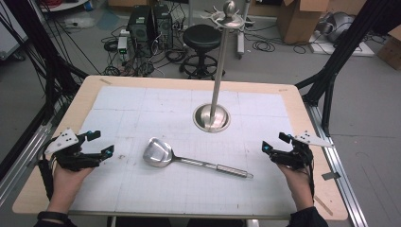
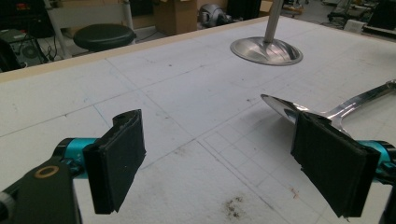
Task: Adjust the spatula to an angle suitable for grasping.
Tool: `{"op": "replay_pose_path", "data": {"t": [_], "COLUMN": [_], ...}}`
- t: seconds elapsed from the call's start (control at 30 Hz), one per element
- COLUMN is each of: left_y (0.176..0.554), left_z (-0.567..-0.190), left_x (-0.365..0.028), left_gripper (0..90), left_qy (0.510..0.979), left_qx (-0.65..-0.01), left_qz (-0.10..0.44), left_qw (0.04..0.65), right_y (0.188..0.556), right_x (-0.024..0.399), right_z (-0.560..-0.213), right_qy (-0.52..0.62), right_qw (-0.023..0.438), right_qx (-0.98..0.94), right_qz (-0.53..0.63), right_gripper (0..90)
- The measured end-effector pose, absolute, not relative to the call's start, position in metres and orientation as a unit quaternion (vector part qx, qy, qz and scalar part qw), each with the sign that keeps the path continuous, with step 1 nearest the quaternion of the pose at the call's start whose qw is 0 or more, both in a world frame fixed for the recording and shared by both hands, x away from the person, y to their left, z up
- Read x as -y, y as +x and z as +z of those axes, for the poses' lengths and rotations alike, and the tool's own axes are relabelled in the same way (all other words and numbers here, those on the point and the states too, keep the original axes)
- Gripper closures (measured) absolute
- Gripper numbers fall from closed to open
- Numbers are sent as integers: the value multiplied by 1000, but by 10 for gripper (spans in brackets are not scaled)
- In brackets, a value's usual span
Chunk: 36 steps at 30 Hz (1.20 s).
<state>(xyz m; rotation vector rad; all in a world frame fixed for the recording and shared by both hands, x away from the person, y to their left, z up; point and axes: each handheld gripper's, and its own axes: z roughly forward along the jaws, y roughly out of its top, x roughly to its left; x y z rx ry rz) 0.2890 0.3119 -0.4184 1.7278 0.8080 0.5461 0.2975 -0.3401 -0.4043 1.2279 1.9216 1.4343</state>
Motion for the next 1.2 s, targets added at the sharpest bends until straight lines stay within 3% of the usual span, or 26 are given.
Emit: {"op": "replay_pose_path", "data": {"t": [0.6,1.2], "left_y": [289,289], "left_z": [-418,-418], "left_x": [-311,-311], "left_gripper": [181,177], "left_qy": [730,732], "left_qx": [-336,-331], "left_qz": [230,229], "left_qw": [549,550], "right_y": [308,322], "right_x": [297,232], "right_z": [-394,-404], "right_qy": [371,304], "right_qw": [185,117], "right_qx": [-742,-800], "right_qz": [526,503], "right_gripper": [116,111]}}
